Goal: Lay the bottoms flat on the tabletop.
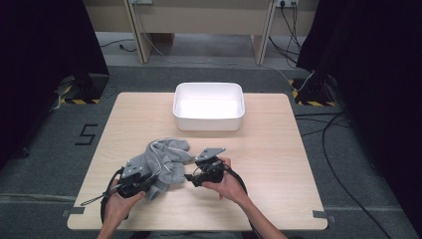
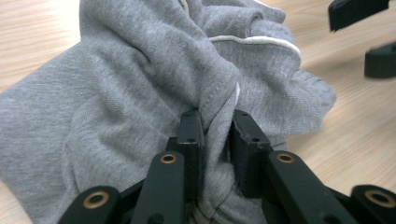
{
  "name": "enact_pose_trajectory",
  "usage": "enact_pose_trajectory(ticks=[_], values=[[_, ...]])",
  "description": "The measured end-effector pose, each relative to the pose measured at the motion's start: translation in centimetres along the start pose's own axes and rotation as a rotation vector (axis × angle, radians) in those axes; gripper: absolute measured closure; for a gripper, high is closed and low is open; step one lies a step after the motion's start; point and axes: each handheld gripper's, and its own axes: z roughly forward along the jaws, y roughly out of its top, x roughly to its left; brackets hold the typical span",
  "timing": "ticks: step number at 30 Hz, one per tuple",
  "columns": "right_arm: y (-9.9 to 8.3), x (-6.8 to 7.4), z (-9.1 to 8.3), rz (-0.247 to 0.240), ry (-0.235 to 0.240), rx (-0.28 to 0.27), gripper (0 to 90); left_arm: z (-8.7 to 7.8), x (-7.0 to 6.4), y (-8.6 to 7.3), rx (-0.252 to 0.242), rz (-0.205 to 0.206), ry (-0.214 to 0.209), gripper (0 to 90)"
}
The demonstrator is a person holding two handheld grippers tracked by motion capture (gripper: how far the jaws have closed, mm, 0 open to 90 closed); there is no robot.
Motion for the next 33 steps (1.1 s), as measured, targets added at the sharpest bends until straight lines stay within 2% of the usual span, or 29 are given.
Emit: enact_pose_trajectory(ticks=[3, 5, 9, 11, 12, 15, 17, 22, 26, 29, 33], values=[[0.1, 0.4, 0.2, -0.009, 0.011, 0.001, 33.4, 0.2, -0.2, 0.1, -0.008, 0.006, -0.014, 75.2], [0.2, 1.1, 0.5, -0.024, 0.028, 0.0, 32.9, 0.4, -0.6, 0.4, -0.018, -0.004, -0.049, 75.5], [0.1, 1.7, 1.2, -0.04, 0.044, 0.01, 31.9, 0.9, -1.3, 0.7, -0.025, 0.01, -0.074, 75.9], [-0.2, 1.7, 1.8, -0.043, 0.043, 0.023, 32.2, 1.1, -1.5, 0.8, -0.034, 0.004, -0.097, 76.0], [-0.3, 1.6, 2.1, -0.045, 0.04, 0.03, 35.5, 1.1, -1.6, 0.9, -0.034, 0.007, -0.102, 76.0], [-0.7, 1.2, 2.4, -0.055, 0.036, 0.019, 59.2, 1.0, -1.8, 1.0, -0.04, 0.016, -0.105, 76.1], [-0.7, 0.9, 2.2, -0.078, 0.017, 0.015, 67.8, 0.7, -1.8, 1.1, -0.052, 0.018, -0.11, 76.3], [0.2, -0.3, -0.6, -0.087, -0.032, -0.025, 79.2, -0.8, -1.7, 1.9, -0.096, 0.025, -0.107, 77.4], [1.3, -1.3, -3.4, -0.095, -0.084, -0.065, 82.2, -2.2, -1.6, 2.7, -0.138, 0.035, -0.105, 77.9], [1.6, -2.5, -5.6, -0.07, -0.115, -0.097, 82.5, -2.9, -1.2, 2.8, -0.152, 0.03, -0.097, 78.2], [1.3, -4.2, -7.4, -0.02, -0.146, -0.113, 82.5, -2.9, -0.1, 2.4, -0.146, 0.005, -0.08, 78.5]])
